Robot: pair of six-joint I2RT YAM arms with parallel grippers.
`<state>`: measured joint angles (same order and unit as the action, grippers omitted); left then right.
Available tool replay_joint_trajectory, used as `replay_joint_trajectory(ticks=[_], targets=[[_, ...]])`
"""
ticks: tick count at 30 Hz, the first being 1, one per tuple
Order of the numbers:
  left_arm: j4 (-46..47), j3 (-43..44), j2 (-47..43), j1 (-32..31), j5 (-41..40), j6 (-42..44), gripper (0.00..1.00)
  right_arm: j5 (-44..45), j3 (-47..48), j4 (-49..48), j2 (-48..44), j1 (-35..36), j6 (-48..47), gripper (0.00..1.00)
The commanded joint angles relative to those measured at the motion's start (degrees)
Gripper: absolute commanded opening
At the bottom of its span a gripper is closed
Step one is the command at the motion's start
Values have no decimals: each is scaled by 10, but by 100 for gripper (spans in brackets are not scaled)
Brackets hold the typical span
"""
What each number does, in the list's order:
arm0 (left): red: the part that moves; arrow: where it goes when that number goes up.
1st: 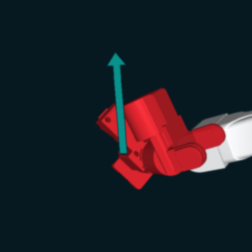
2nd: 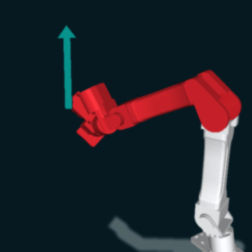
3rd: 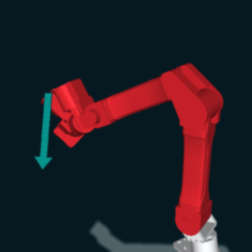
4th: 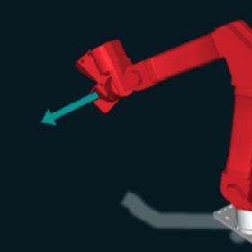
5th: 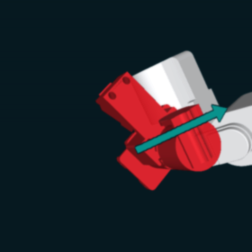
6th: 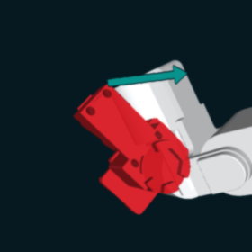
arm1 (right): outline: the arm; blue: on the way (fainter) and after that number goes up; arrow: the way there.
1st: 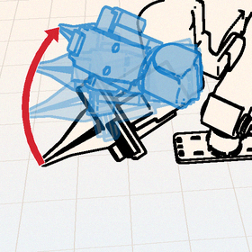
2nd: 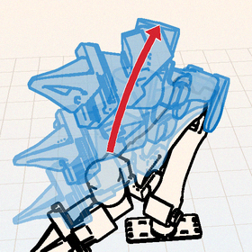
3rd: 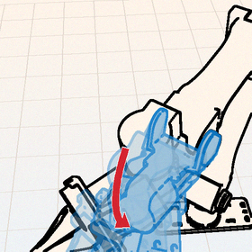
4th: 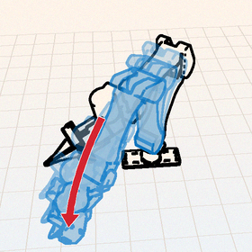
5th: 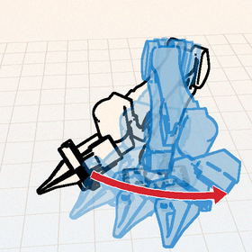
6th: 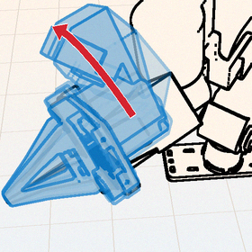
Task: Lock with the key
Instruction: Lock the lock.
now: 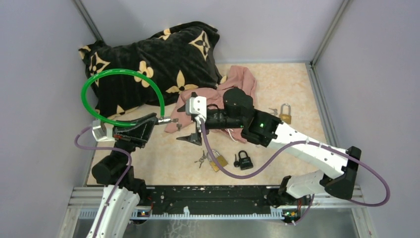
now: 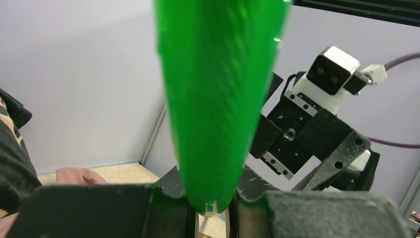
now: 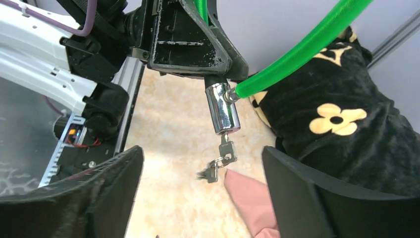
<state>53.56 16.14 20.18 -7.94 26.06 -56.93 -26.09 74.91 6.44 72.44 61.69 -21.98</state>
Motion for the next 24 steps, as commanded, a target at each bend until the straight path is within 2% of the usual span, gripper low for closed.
replay_joint_trajectory(ticks=[1,4,7,10,16,22,24], targets=[[26,2,-3,0,5,9,0,-22,100,87,37,-2,27,83],[26,4,-4,0,8,10,0,-21,158,139,78,-5,32,65],[27,5,-4,0,10,10,0,-20,180,146,100,-12,39,47],[27,4,-5,0,10,11,0,-24,180,142,107,-12,31,39],[29,3,-4,0,11,12,0,-29,163,134,98,-13,25,36],[32,2,-5,0,13,13,0,-24,159,133,104,-13,20,13],[34,2,-5,0,13,14,0,-20,160,140,107,-13,14,10]])
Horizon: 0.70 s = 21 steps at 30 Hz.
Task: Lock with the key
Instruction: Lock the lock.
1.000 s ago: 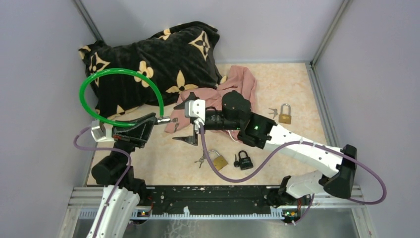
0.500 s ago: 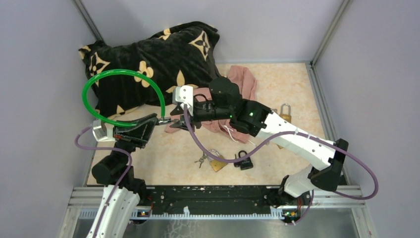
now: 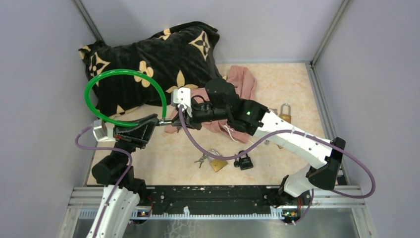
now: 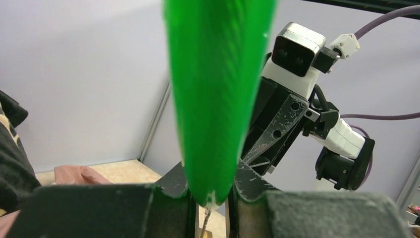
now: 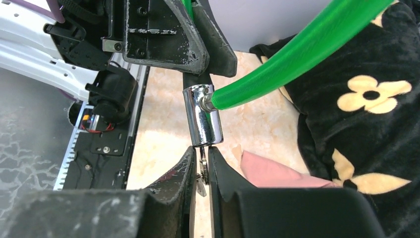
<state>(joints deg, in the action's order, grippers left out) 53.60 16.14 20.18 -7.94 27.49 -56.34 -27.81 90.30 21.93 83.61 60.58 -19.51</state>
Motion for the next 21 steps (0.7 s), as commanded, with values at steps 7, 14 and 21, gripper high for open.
replay_joint_trajectory(ticks=[7,14,21], targets=[[39,1,-6,0,1,10,0,22,3,11,-7,-4,-32,20],[51,0,-6,0,6,16,0,31,9,22,6,-6,-26,0],[107,11,-22,0,6,113,0,10,-95,-15,-42,-76,2,0]])
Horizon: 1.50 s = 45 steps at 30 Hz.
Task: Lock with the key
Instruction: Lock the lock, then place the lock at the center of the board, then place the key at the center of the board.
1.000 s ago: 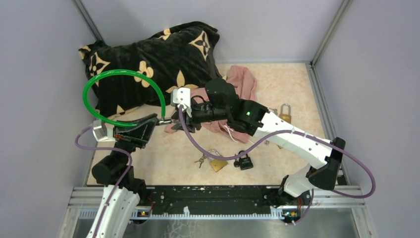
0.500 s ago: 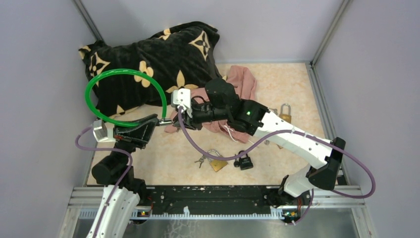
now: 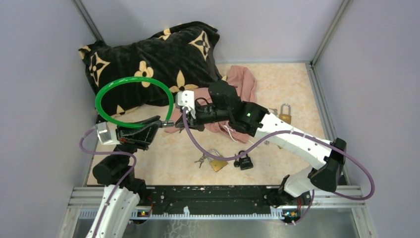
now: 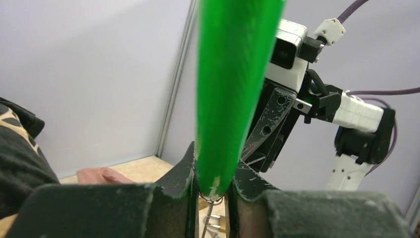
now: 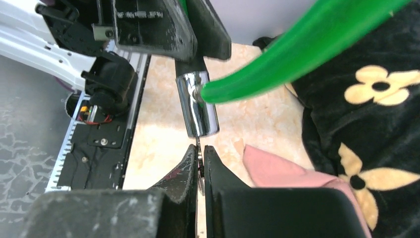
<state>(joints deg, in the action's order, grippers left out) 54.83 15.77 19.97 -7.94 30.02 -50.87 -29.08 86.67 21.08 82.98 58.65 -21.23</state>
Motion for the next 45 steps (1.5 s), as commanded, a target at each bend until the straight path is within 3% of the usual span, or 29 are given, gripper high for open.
replay_joint_trajectory(ticks=[1,9,11,15,18,20,30,31,32,34,36,37,45], targets=[[94,15,-20,0,-24,62,0,26,-76,-10,-47,-65,19,0],[24,12,-13,1,-33,21,0,52,-175,-25,-107,-93,33,0],[-93,19,-10,1,-70,-25,0,61,-192,-44,-116,-94,53,0],[-416,15,24,9,-180,-105,0,85,-226,-92,-118,-93,127,0],[-519,-44,31,16,-146,-216,0,86,-243,-118,-114,-87,186,0],[-582,-59,45,16,-122,-229,0,95,-252,-132,-109,-72,201,0],[-693,-73,79,18,-132,-189,0,94,-266,-243,-15,-7,292,0],[-712,-72,78,19,-137,-186,2,93,-263,-255,-1,-7,307,0],[-734,-70,76,20,-141,-183,15,92,-257,-265,16,-6,321,0],[-776,-68,72,20,-143,-176,46,97,-237,-280,49,-4,344,0],[-827,-61,67,20,-147,-173,89,104,-211,-287,86,-2,364,0],[-845,-56,65,20,-148,-168,98,106,-199,-291,107,0,374,0],[-929,-15,37,32,-184,-161,99,115,-86,-304,290,6,460,0]])
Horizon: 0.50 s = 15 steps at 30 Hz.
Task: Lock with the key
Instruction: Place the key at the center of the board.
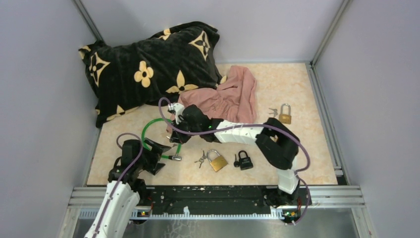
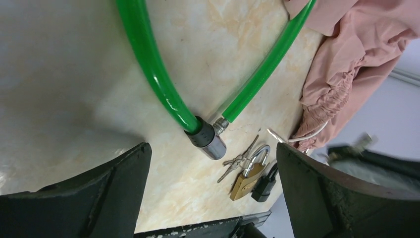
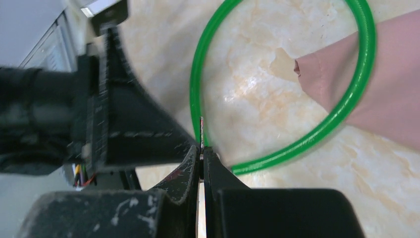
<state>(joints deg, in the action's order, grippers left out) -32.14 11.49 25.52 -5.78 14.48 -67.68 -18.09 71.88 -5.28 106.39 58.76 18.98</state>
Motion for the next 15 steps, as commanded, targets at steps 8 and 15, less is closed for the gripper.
replay_joint_trajectory(ticks=[8,15], targets=[[-83,50,-74,31,-80,-8,99,8,147,-24,172,4,77,0],[-64,45,-79,33,-84,-5,99,24,220,89,174,1,24,64]])
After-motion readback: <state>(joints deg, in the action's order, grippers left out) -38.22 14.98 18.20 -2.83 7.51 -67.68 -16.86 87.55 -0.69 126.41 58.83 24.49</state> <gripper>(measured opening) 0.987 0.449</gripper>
